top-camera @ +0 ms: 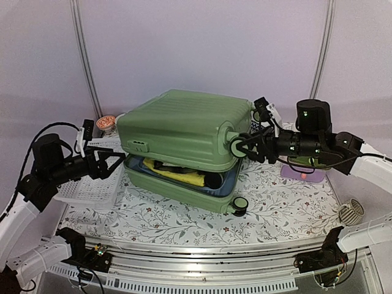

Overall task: Open, take out, and arrange the luggage
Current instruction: Open the luggage at the center of the board.

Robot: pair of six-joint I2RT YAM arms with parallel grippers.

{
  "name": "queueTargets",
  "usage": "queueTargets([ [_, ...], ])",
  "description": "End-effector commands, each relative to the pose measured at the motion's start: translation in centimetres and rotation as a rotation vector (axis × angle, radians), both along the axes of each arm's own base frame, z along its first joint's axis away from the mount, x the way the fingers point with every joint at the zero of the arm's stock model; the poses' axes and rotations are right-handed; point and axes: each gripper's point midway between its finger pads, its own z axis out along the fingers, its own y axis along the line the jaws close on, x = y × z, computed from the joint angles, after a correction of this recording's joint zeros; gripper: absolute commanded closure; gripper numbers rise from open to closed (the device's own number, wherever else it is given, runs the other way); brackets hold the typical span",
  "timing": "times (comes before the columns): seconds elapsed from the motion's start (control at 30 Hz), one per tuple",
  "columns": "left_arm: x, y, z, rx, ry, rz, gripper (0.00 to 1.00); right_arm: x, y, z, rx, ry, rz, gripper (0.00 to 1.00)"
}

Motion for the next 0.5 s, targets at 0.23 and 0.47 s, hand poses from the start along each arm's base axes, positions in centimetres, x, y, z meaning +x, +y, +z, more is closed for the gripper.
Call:
queueTargets([
  [0.23, 1.3, -2.0, 0.7, 0.141, -0.177, 0.062, 0.02, 5.1, -2.8, 10.5, 0.233, -0.125, -0.195, 0.71],
  [0.47, 1.4, -3.9, 1.2, 0.319, -0.410, 0.079, 0.02, 8.0, -4.9, 11.1, 0.268, -0.077, -0.241, 0.71],
])
